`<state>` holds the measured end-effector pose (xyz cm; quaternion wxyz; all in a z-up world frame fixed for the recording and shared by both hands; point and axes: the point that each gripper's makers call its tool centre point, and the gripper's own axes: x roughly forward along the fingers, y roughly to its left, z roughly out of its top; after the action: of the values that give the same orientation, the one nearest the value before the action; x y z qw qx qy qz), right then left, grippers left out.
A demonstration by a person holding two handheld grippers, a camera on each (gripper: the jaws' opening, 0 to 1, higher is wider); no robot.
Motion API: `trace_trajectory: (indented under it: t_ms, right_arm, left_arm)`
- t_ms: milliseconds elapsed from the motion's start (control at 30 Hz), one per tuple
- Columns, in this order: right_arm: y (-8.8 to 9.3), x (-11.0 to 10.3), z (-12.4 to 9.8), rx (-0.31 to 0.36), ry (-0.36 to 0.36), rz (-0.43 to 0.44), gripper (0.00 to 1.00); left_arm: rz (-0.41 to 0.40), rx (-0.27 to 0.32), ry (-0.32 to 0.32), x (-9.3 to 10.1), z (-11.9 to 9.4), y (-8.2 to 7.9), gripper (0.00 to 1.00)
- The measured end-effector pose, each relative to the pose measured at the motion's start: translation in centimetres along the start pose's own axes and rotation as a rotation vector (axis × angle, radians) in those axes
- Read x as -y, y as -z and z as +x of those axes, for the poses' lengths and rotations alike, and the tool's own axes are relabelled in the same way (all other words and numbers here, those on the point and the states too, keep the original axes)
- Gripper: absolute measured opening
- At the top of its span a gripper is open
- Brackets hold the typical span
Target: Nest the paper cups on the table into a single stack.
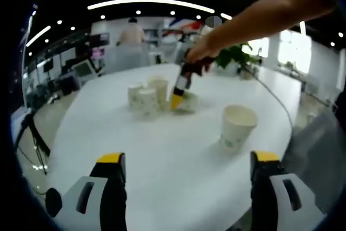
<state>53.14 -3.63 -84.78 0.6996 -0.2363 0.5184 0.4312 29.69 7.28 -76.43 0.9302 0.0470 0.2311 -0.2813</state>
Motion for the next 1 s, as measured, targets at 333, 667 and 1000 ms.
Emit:
trace_trajectory:
  t_ms: [333, 667, 1000]
  right_arm:
    - [0.4, 0.0, -1.0, 0.071, 0.002, 0.035, 0.46]
    - [0.3, 0.6, -3.6, 0.157, 0.035, 0.044, 0.43]
    - [0.4, 2.9, -6.7, 0.298, 0.12, 0.131, 0.39]
  left_arm:
    - [0.004, 0.001, -0.002, 0.0, 0.0, -0.1, 0.95]
    - [0.014, -0.004, 0.0, 0.1, 0.1, 0.1, 0.95]
    - [0.02, -0.011, 0.004, 0.4, 0.2, 0.2, 0.95]
